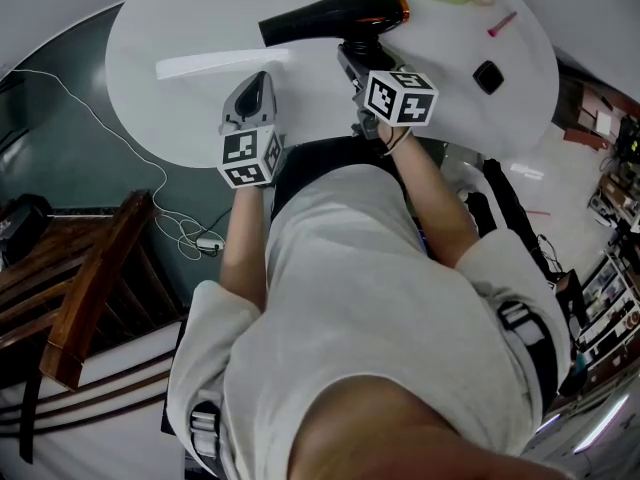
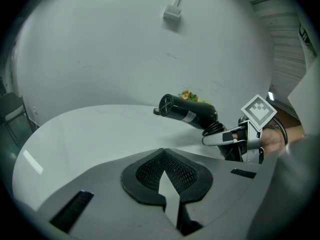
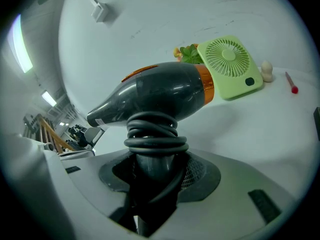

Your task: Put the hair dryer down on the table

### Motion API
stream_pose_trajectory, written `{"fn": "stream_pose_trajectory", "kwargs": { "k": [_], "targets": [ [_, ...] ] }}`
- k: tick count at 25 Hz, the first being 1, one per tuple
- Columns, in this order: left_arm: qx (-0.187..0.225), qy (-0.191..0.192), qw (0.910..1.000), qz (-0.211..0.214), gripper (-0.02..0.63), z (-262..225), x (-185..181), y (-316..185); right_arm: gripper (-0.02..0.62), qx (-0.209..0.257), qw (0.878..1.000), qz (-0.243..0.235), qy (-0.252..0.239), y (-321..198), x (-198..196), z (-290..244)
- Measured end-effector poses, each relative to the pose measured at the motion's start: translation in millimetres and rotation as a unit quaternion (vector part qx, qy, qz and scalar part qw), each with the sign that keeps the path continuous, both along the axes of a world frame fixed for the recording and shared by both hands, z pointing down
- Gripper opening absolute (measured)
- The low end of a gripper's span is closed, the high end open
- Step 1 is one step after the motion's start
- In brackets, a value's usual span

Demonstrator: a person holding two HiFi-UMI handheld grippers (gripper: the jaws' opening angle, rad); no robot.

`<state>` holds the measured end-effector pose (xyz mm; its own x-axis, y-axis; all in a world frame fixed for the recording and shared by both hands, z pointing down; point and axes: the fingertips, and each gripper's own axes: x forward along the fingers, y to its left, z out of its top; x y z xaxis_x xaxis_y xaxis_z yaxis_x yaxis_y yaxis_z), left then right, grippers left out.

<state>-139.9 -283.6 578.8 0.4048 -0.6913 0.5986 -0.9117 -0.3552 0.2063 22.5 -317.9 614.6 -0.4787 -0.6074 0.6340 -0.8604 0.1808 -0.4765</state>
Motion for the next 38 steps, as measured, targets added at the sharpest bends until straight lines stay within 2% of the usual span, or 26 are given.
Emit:
{"fn": "stream_pose_trajectory", "kwargs": {
  "k": [19,30,38],
  "targets": [
    [-0.009,0.003,0.9999,-0.006,0.017,5.2,-1.7,-3.2,0.207,-0.056,0.998,0.01,-0.016,-1.9,-3.5,18.3],
    [-0.012,0.004,0.9998,-0.012,0.017,7.7,-3.0,-7.5,0.207,-0.1,0.994,0.032,-0.029,-2.2,1.5,30.3],
    [-0.014,0.006,0.9998,-0.015,0.017,9.9,-4.4,-10.8,0.207,-0.115,0.993,0.037,-0.017,-3.8,1.2,31.6]
  ]
}}
